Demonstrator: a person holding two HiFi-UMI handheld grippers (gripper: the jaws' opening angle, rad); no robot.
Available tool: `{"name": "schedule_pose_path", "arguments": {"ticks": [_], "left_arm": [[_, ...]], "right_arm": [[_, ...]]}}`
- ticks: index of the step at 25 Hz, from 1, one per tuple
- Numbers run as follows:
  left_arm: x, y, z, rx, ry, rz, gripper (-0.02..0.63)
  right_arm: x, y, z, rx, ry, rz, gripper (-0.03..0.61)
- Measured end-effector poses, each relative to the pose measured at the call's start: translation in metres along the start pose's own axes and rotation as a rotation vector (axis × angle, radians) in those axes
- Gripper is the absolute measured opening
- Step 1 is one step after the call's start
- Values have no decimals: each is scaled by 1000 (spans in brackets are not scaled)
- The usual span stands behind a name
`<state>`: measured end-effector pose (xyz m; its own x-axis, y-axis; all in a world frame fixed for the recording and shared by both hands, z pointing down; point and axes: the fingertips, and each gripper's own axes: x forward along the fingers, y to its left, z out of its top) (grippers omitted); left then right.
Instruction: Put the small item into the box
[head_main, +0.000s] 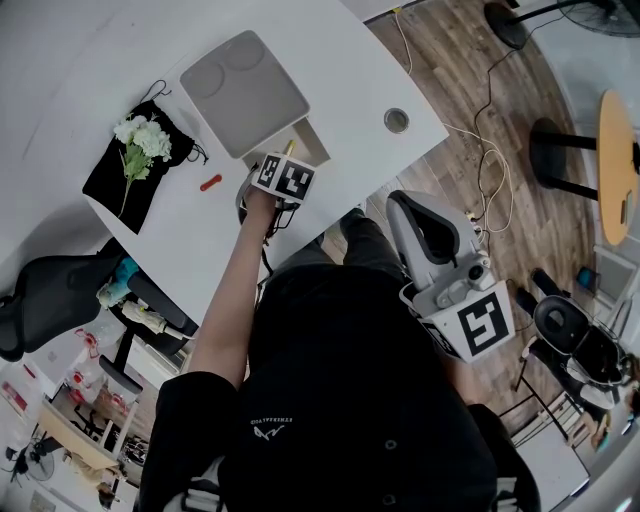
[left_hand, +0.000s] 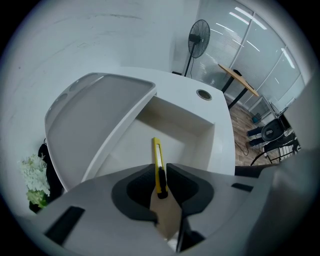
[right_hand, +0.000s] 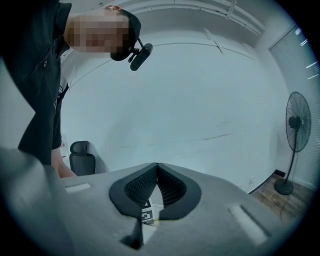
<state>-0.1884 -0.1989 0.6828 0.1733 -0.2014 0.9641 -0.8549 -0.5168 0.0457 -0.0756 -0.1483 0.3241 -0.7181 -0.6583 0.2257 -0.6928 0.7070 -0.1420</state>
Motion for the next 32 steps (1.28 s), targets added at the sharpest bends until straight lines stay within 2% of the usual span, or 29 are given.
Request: {"name": "schedule_pose_path", "arguments": {"ticks": [5, 8, 11, 15, 17, 21, 26, 32], "left_arm": [[-2, 2, -5, -2, 17, 7, 67], [0, 1, 0, 2, -8, 1, 67], [-2, 4, -1, 9, -22, 28, 31], [-8, 5, -1, 8, -36, 48, 20], [-16, 9, 3, -14, -72, 48, 14], [-40, 16, 11, -120, -175, 23, 6], [-73, 9, 13, -156, -285, 42, 5], [-103, -10, 17, -203, -346, 52, 5]], "right_arm": [[1, 2, 2, 12, -18, 5, 2], [4, 5, 8, 30, -40, 14, 2], [-1, 2, 3, 8, -21, 4, 2], [-7, -2, 3, 6, -20, 1, 2], [-8, -4, 0, 0, -13, 3, 2], [-10, -7, -1, 1, -17, 15, 2], [-18, -16, -3, 11, -17, 26, 2], [-26, -35, -1, 5, -10, 61, 2]]}}
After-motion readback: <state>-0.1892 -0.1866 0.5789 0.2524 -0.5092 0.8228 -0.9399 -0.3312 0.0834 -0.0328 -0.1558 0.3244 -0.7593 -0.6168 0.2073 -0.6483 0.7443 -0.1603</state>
